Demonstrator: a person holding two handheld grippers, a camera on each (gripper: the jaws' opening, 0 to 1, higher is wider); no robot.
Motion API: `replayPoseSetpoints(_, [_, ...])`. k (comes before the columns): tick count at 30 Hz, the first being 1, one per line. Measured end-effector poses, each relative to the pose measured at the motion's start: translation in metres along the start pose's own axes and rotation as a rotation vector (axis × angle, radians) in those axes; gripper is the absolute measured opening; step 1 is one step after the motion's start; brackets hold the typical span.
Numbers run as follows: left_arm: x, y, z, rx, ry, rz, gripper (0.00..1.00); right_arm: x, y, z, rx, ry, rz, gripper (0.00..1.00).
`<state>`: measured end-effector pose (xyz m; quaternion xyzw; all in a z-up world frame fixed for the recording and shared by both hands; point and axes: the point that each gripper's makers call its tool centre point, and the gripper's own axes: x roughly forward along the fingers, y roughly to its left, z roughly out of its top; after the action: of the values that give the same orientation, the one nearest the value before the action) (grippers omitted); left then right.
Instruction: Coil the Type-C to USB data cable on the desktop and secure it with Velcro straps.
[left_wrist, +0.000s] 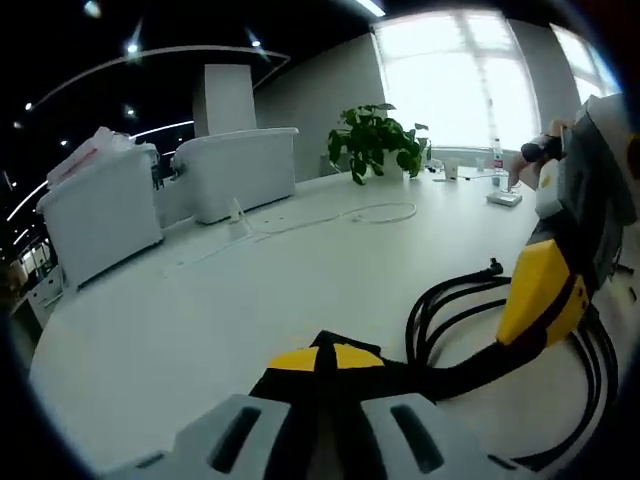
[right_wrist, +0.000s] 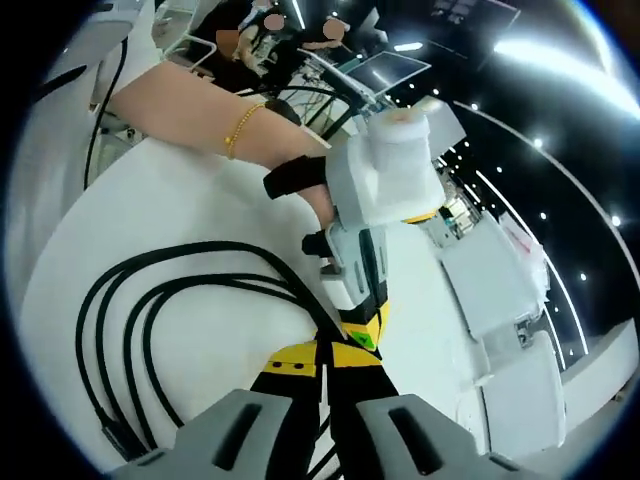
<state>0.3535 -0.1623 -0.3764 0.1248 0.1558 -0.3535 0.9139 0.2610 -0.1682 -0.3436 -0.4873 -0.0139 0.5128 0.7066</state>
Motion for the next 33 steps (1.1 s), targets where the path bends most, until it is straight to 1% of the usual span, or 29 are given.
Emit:
replayPoseSetpoints(3, [-0.001, -0.001, 0.0, -0.003, -0.002, -0.003, 0.05, 0.005, -0.006, 0.002, -0.006, -0.008, -0.016, 0.02])
replayPoseSetpoints(10, [-0.002, -0.001, 0.0, 0.0, -0.007, -0.003, 0.05, 0.012, -0.016, -0.002, 0.004, -0.012, -0.038, 0.02])
replayPoseSetpoints(16, [-0.002, -0.002, 0.0, -0.003, -0.015, -0.005, 0.05, 0.013, -0.014, 0.001, 0.033, -0.034, -0.029, 0.02])
replayPoseSetpoints(18, [-0.002, -0.002, 0.0, -0.004, -0.017, -0.004, 0.05, 0.013, -0.014, 0.001, 0.036, -0.032, -0.033, 0.02])
replayPoseSetpoints(21, [-0.003, -0.002, 0.0, -0.023, -0.027, -0.008, 0.05, 0.012, -0.016, 0.002, 0.053, -0.036, -0.039, 0.02])
replayPoseSetpoints(24, [-0.003, -0.003, 0.0, -0.025, -0.031, -0.007, 0.05, 0.014, -0.014, 0.005, 0.032, -0.031, -0.035, 0.02])
replayPoseSetpoints(26, [-0.003, -0.003, -0.001, -0.024, -0.033, -0.007, 0.05, 0.015, -0.015, 0.005, 0.032, -0.033, -0.031, 0.02])
replayPoseSetpoints(31, [-0.003, -0.002, -0.001, -0.044, -0.041, -0.015, 0.05, 0.019, -0.027, -0.001, 0.061, -0.04, -0.045, 0.02])
replayPoseSetpoints(33, [-0.002, -0.002, 0.0, -0.044, -0.04, -0.017, 0.05, 0.02, -0.03, -0.002, 0.088, -0.054, -0.041, 0.02])
